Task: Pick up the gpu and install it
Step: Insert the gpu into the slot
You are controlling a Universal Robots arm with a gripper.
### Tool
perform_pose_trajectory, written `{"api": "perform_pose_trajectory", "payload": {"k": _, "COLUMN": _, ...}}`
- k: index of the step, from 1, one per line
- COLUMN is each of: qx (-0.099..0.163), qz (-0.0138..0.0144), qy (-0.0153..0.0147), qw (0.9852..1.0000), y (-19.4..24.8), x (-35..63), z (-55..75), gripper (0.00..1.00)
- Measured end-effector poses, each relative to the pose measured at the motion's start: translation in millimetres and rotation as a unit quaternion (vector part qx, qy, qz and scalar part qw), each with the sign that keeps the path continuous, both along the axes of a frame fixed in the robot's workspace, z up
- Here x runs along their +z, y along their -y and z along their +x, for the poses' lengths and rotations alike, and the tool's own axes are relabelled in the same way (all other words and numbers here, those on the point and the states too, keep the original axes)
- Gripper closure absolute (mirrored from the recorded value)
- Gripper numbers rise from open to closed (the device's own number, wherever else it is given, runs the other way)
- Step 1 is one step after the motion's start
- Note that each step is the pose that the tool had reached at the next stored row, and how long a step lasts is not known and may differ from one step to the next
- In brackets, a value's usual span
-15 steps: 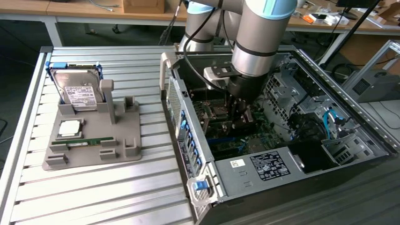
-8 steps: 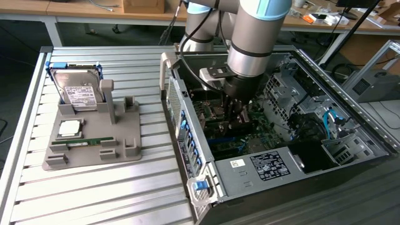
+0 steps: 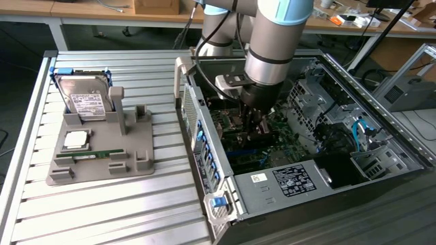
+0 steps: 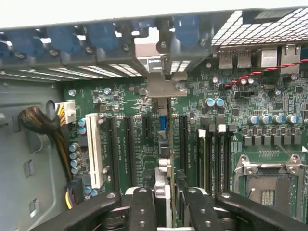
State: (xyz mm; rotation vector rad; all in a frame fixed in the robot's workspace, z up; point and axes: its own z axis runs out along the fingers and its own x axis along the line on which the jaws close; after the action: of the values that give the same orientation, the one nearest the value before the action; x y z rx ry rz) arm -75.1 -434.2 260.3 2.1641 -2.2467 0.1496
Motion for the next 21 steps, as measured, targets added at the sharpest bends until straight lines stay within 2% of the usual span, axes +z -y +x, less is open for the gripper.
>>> {"api": "perform_pose_trajectory", "payload": {"k": 1, "qx": 0.000, "qz": 0.0002, "qy": 0.0004, "qw": 1.0000, "y": 0.1, "x": 0.0, "z": -1.9, "gripper": 0.73}}
{"api": "perform_pose_trajectory", "payload": {"k": 3, "qx": 0.000, "qz": 0.0029, "qy": 0.0030, "qw": 1.0000, "y": -0.1, "x": 0.4, "z": -7.3, "gripper": 0.73}}
{"api": "perform_pose_trajectory", "payload": {"k": 5, "qx": 0.000, "qz": 0.0038, "qy": 0.0037, "qw": 1.0000, "y": 0.5, "x": 0.8, "z": -7.8, "gripper": 0.73}}
{"api": "perform_pose_trajectory", "payload": {"k": 9, "qx": 0.000, "qz": 0.0044, "qy": 0.0036, "qw": 1.0000, "y": 1.4, "x": 3.1, "z": -8.0, "gripper": 0.73}}
{"api": "perform_pose_trajectory", "payload": {"k": 14, "qx": 0.000, "qz": 0.0041, "qy": 0.0036, "qw": 1.0000, "y": 1.6, "x": 13.6, "z": -7.9, "gripper": 0.73}}
{"api": "perform_pose_trajectory", "payload": {"k": 21, "qx": 0.000, "qz": 0.0042, "qy": 0.0036, "qw": 1.0000, "y": 2.0, "x": 13.2, "z": -10.5, "gripper": 0.73}}
